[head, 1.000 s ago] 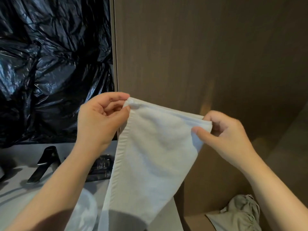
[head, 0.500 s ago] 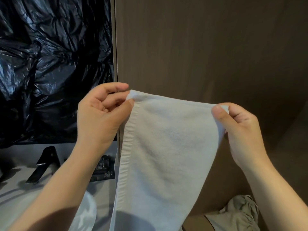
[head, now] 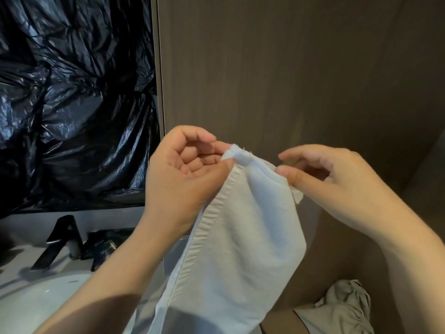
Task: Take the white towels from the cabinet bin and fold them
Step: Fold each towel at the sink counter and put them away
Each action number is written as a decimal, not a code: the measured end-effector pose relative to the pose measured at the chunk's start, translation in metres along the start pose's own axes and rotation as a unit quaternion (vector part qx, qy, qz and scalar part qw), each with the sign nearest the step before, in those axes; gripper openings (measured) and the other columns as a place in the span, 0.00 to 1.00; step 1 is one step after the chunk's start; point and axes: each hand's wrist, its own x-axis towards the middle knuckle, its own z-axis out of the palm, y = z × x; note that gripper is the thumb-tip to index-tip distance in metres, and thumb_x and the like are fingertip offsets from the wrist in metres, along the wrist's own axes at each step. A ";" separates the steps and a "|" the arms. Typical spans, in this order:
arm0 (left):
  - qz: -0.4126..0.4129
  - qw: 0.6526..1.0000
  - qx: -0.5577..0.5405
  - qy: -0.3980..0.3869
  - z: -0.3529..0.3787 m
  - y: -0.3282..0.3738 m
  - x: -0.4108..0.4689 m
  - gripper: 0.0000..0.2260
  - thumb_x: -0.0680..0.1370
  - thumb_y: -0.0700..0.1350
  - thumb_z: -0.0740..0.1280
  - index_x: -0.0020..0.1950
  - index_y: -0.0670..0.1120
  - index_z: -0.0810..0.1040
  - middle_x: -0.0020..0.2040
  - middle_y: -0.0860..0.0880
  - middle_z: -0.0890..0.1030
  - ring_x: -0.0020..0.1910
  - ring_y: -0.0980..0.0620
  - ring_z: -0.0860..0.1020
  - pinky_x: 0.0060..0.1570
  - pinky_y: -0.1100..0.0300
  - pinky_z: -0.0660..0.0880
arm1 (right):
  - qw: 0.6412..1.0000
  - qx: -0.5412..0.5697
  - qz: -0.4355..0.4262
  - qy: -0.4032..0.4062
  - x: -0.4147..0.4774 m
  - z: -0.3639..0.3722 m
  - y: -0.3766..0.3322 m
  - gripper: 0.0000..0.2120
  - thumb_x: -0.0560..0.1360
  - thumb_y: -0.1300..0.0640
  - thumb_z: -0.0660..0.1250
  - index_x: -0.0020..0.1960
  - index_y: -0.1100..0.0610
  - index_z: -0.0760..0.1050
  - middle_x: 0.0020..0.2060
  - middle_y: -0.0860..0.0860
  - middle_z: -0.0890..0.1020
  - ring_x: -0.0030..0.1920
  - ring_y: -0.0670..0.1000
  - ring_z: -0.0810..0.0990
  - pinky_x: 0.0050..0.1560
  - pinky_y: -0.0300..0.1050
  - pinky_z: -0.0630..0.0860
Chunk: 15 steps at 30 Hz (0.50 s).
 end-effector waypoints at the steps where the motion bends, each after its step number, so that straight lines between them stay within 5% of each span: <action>1: 0.001 1.000 -0.001 0.002 -0.001 0.000 0.000 0.16 0.66 0.31 0.73 0.48 0.42 0.73 0.41 0.46 0.85 0.40 0.53 0.82 0.43 0.65 0.78 | 1.000 0.005 0.004 -0.006 0.001 -0.003 0.000 0.26 0.66 0.25 0.57 0.58 0.36 0.74 0.45 0.33 0.80 0.50 0.31 0.77 0.39 0.28 0.75; 4: -0.006 1.000 -0.001 0.009 -0.005 0.002 0.001 0.16 0.69 0.26 0.71 0.48 0.41 0.71 0.40 0.47 0.85 0.39 0.54 0.82 0.42 0.65 0.79 | 0.999 0.043 0.003 -0.031 -0.002 -0.004 0.000 0.32 0.65 0.21 0.56 0.65 0.33 0.69 0.54 0.30 0.76 0.56 0.28 0.73 0.42 0.23 0.72; 9: -0.014 1.000 -0.007 -0.027 -0.003 0.006 0.001 0.16 0.70 0.24 0.69 0.47 0.42 0.69 0.40 0.46 0.85 0.38 0.53 0.82 0.40 0.64 0.79 | 0.997 -0.003 -0.057 -0.047 0.007 0.012 -0.011 0.34 0.64 0.22 0.61 0.68 0.31 0.63 0.64 0.29 0.71 0.62 0.33 0.71 0.53 0.29 0.71; 12: -0.012 0.999 -0.016 -0.039 -0.001 0.005 0.001 0.16 0.68 0.27 0.70 0.47 0.43 0.70 0.41 0.45 0.85 0.39 0.51 0.82 0.40 0.63 0.79 | 0.996 0.016 -0.081 -0.044 0.015 0.018 -0.010 0.19 0.69 0.29 0.65 0.49 0.42 0.77 0.41 0.38 0.80 0.42 0.42 0.79 0.36 0.36 0.72; 15: -0.029 0.998 -0.004 -0.051 -0.003 0.007 0.005 0.18 0.68 0.31 0.74 0.51 0.42 0.71 0.43 0.44 0.85 0.42 0.49 0.83 0.42 0.61 0.80 | 0.992 0.037 -0.116 0.014 0.015 0.023 -0.009 0.18 0.72 0.32 0.64 0.33 0.45 0.74 0.30 0.42 0.76 0.34 0.48 0.77 0.31 0.35 0.67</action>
